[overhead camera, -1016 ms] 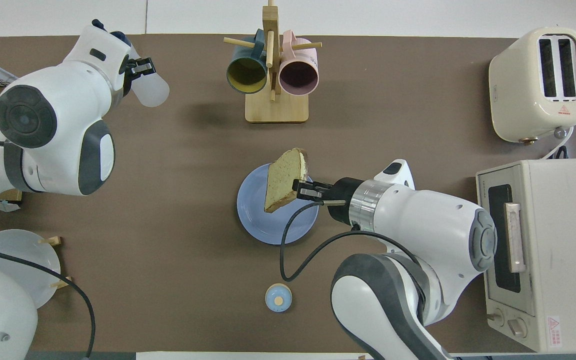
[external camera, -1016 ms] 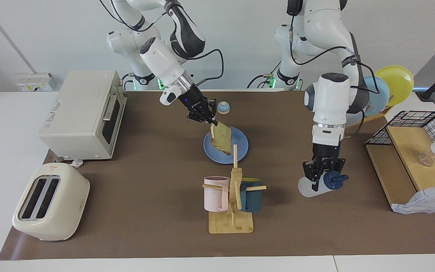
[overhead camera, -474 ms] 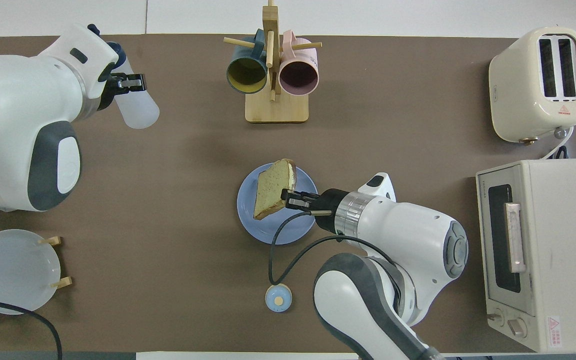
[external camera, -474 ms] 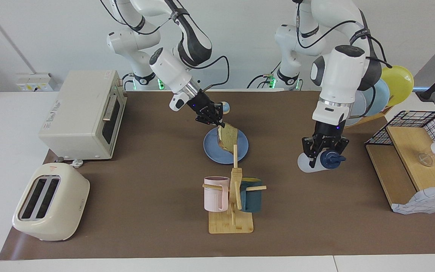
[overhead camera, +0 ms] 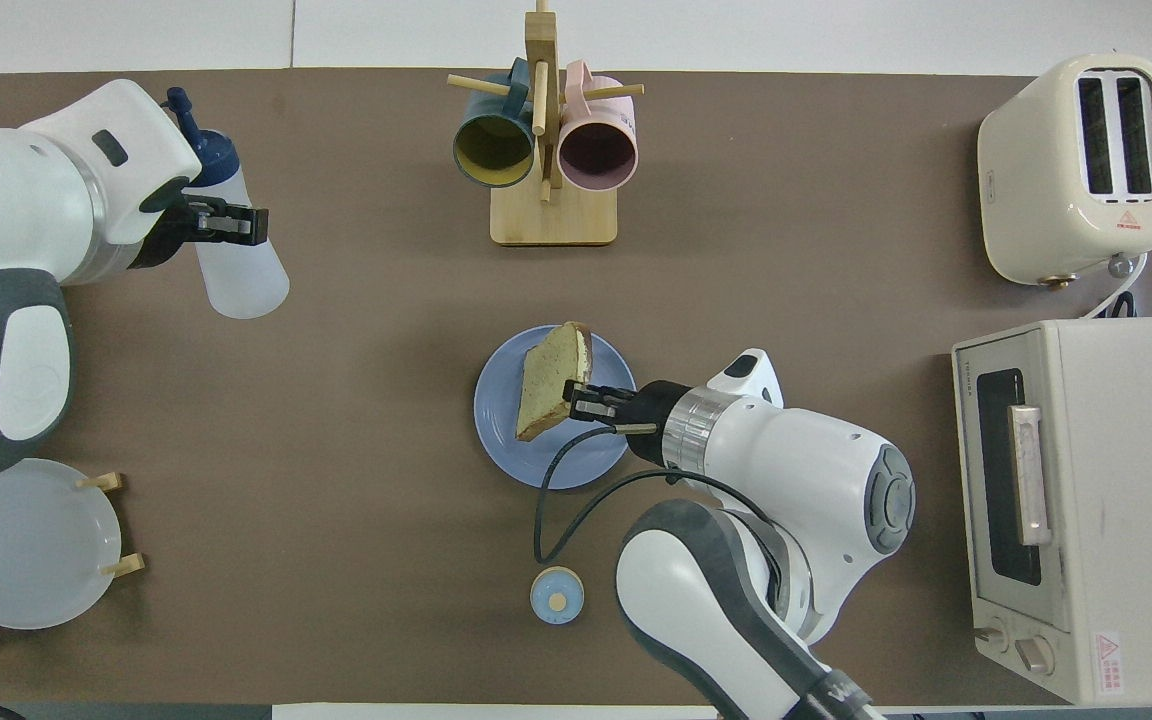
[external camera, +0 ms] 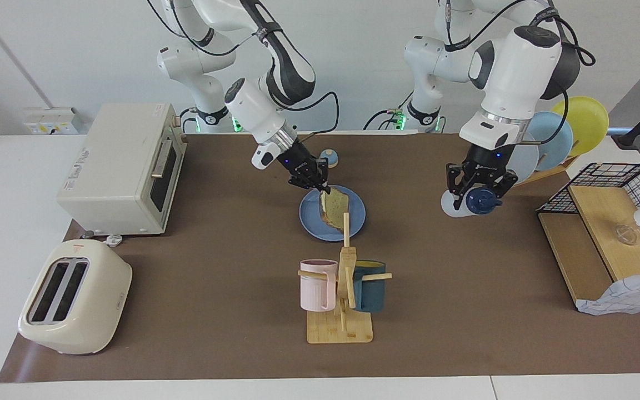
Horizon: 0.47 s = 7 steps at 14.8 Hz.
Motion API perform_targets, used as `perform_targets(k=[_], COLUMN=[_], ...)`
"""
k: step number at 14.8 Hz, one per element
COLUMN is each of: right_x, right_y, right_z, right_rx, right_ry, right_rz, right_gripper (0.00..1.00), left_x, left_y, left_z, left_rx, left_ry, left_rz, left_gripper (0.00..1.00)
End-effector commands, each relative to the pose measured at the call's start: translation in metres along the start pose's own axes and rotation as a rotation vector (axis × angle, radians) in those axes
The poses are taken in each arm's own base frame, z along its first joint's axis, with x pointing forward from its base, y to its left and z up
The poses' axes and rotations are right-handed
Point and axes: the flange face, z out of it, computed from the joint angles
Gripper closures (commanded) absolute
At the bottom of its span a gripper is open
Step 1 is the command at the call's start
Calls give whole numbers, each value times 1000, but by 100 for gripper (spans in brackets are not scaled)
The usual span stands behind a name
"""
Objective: Put bread on plate and add seasoning
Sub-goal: 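Lower the toast onto the plate with the right gripper while the left gripper retracts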
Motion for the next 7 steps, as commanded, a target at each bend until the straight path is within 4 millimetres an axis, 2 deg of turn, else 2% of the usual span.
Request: perform_targets(k=[1,3,7], right_x=[-7,-10,-8], right_y=[17,22,30], right_z=[-4,-4,-5], right_rx=[-16,-20,-23], right_ry=[12,8,12], right_rz=[-32,-19,-63], right_gripper=[100,100,100], left_x=[-16,-27,-46], left_y=[10,20,15], left_z=[-24,-35,-49], left_rx=[-41,-59,-124], left_ry=[-53,-96,-180], left_rz=[69,91,202], left_gripper=[54,54,54])
